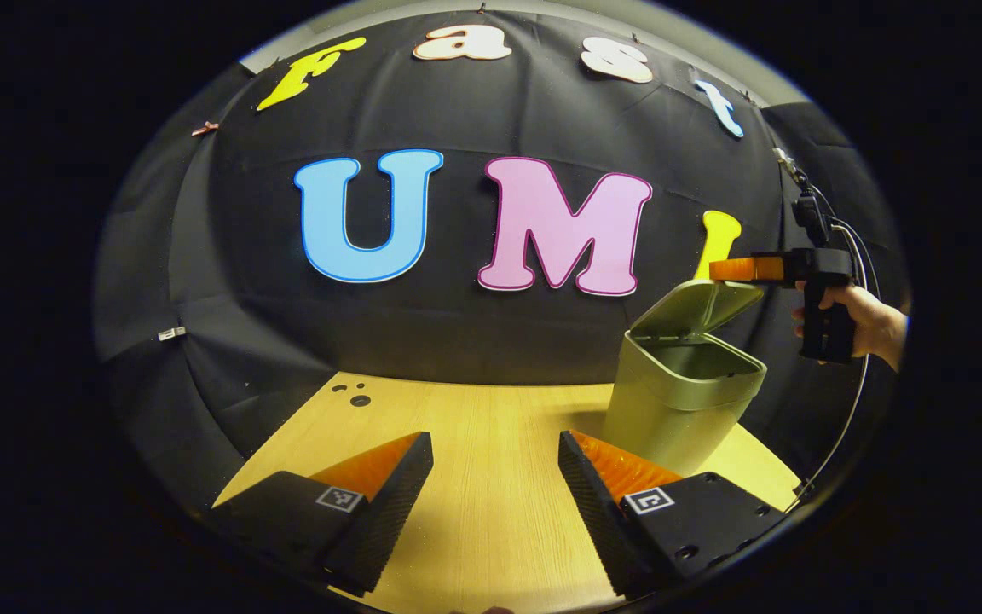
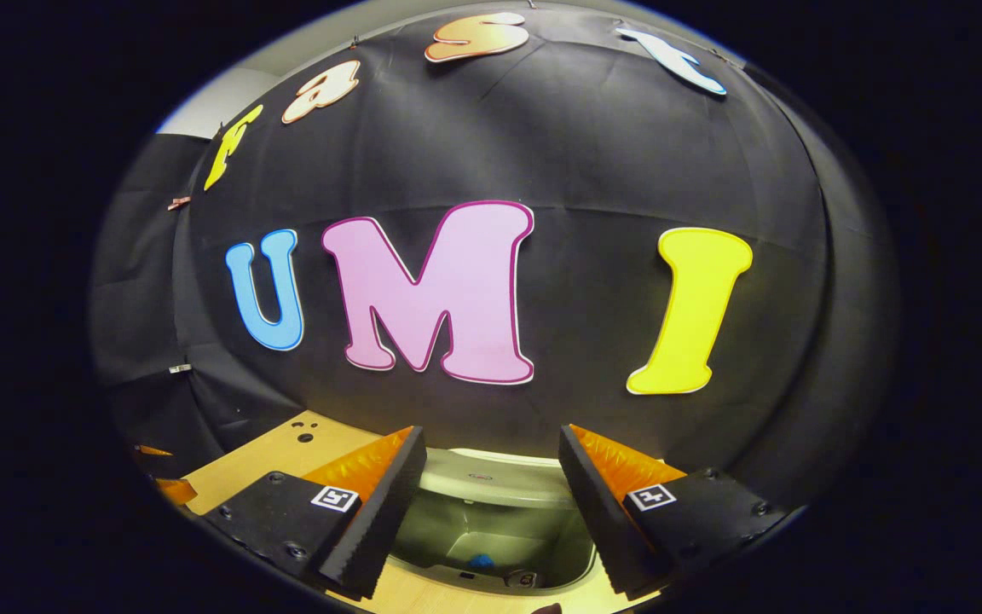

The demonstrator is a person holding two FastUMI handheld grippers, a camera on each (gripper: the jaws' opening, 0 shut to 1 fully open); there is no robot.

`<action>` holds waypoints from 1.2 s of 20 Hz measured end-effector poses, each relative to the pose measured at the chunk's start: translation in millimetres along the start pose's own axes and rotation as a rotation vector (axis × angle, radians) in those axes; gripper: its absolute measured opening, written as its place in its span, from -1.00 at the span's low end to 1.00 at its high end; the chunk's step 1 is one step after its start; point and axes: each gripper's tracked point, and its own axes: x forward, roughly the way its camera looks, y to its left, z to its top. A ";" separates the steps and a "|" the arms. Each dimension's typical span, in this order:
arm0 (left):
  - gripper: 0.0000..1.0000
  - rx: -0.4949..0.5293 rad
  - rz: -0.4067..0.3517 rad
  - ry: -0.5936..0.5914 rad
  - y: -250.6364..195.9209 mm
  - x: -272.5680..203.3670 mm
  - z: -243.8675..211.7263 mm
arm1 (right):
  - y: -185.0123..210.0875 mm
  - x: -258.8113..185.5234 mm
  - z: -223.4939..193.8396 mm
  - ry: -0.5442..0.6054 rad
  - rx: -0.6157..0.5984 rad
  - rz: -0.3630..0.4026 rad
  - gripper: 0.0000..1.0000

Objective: Press the lid of the desktop garbage bin to open it, pick up the crumpled paper on the desktop and throw it into the bin, then pick up the pop can on the desktop and drop it into the bin, and finally close the garbage bin lid.

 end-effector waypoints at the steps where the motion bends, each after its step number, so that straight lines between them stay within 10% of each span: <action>1: 0.90 0.000 -0.002 0.000 -0.7 0.6 0.5 | 1.7 -0.6 -5.3 0.008 0.001 0.002 0.96; 24: 0.90 0.009 -0.034 0.015 -12.3 1.4 -3.9 | 6.7 -22.0 -104.3 0.199 -0.040 0.002 0.96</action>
